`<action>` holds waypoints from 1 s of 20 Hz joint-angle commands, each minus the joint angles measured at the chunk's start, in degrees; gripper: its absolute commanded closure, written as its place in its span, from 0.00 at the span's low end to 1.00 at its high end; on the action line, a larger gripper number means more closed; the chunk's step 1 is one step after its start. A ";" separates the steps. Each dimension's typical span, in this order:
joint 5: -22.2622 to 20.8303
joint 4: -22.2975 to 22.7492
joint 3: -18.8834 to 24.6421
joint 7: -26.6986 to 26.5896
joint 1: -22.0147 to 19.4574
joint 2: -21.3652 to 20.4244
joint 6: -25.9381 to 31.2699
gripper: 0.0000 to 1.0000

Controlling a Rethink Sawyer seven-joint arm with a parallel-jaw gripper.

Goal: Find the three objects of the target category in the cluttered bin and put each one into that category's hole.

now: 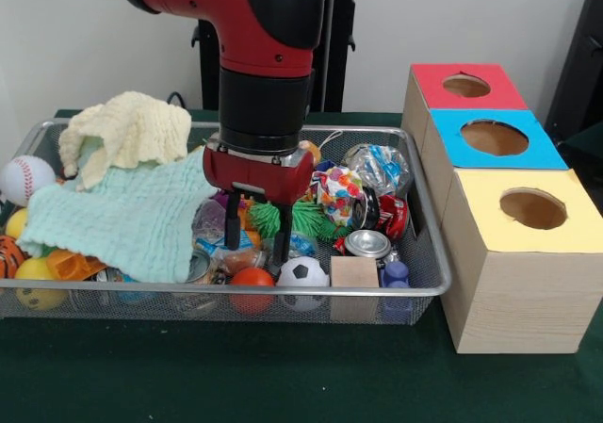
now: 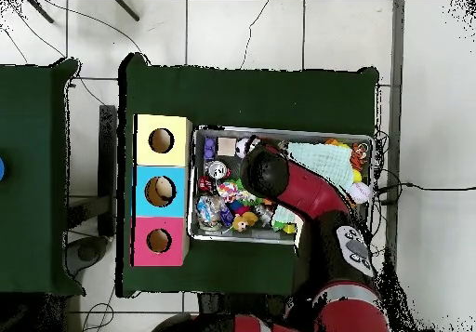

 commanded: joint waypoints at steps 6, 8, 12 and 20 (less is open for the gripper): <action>1.17 -2.22 1.85 8.85 -0.99 2.46 4.60 0.00; 0.95 -2.56 0.94 8.92 -0.23 2.66 4.13 0.00; 3.91 -0.93 -4.57 14.65 4.99 2.95 1.02 0.00; 5.19 5.23 -2.69 15.32 5.42 -0.71 0.51 0.00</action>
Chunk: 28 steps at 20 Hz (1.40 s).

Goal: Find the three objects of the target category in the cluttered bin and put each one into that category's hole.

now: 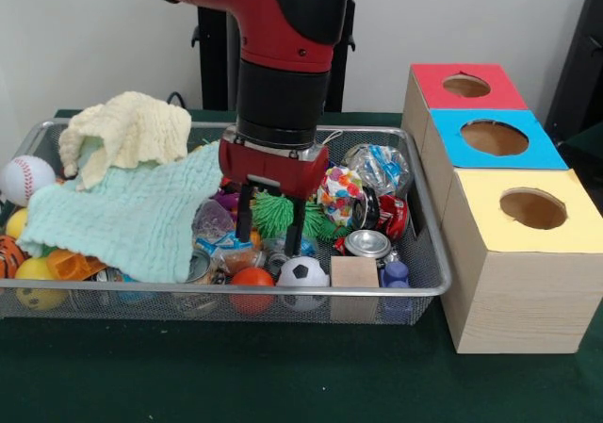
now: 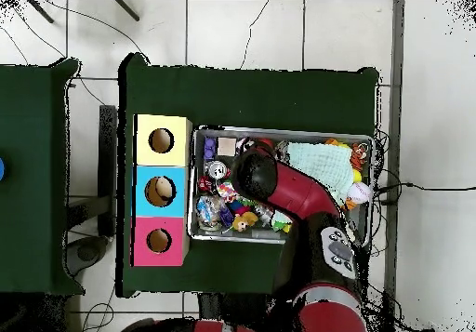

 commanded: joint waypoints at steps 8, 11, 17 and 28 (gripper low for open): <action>4.08 6.12 1.44 14.72 1.71 -0.94 0.65 0.00; 3.29 5.62 2.19 13.03 0.72 -0.31 1.09 0.00; 1.95 4.05 2.96 10.42 -0.49 1.42 2.08 0.00; 0.70 0.90 4.24 8.27 -1.73 5.94 0.59 0.00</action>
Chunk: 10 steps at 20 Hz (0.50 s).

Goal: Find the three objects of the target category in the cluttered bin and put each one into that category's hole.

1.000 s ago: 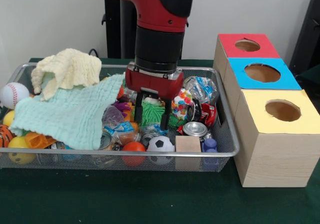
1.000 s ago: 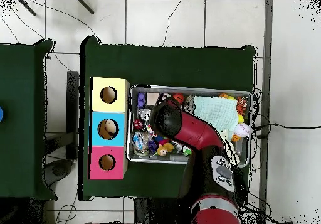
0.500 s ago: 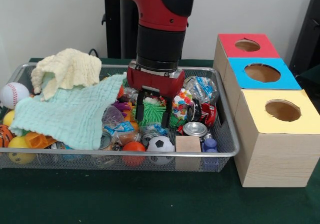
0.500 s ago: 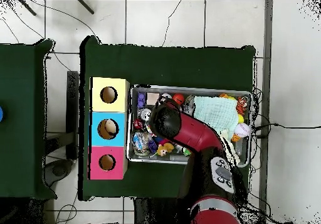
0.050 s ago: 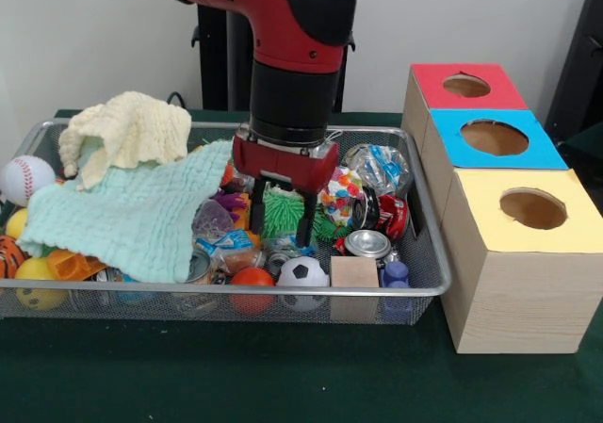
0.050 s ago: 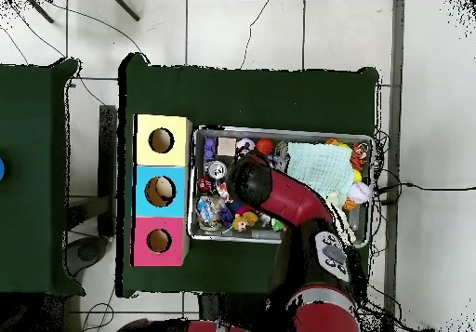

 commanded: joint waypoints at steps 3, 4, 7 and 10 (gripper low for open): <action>-0.44 -2.41 4.07 8.36 -1.54 5.96 0.31 0.00; -0.38 -2.54 4.00 8.44 -1.36 6.09 0.33 0.00; -0.07 -2.80 3.63 8.64 -0.64 5.89 1.19 0.00; 0.28 -2.77 3.53 8.98 -0.03 5.70 1.82 0.00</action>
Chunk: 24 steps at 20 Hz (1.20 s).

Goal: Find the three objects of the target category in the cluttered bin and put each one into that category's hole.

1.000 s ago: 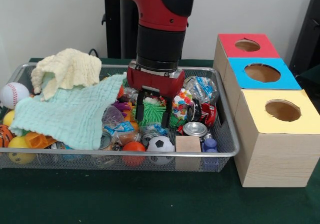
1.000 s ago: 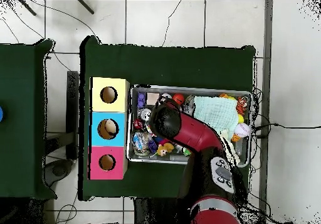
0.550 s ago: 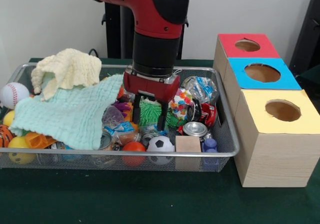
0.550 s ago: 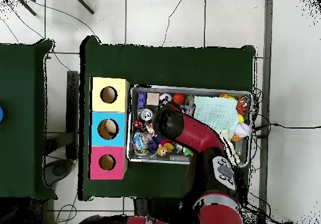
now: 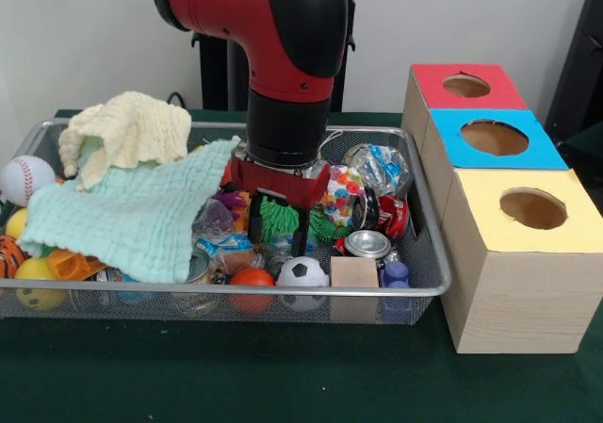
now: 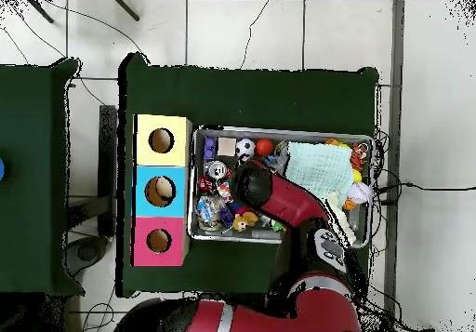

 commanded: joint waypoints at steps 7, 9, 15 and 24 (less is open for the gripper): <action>1.67 -1.96 2.58 11.14 2.76 2.53 1.73 0.00; 2.00 -2.07 2.16 11.46 3.33 2.38 2.12 0.00; 2.38 -3.76 1.71 11.52 3.68 4.14 0.56 0.00; 2.84 -6.36 0.61 11.64 4.77 5.83 1.32 0.00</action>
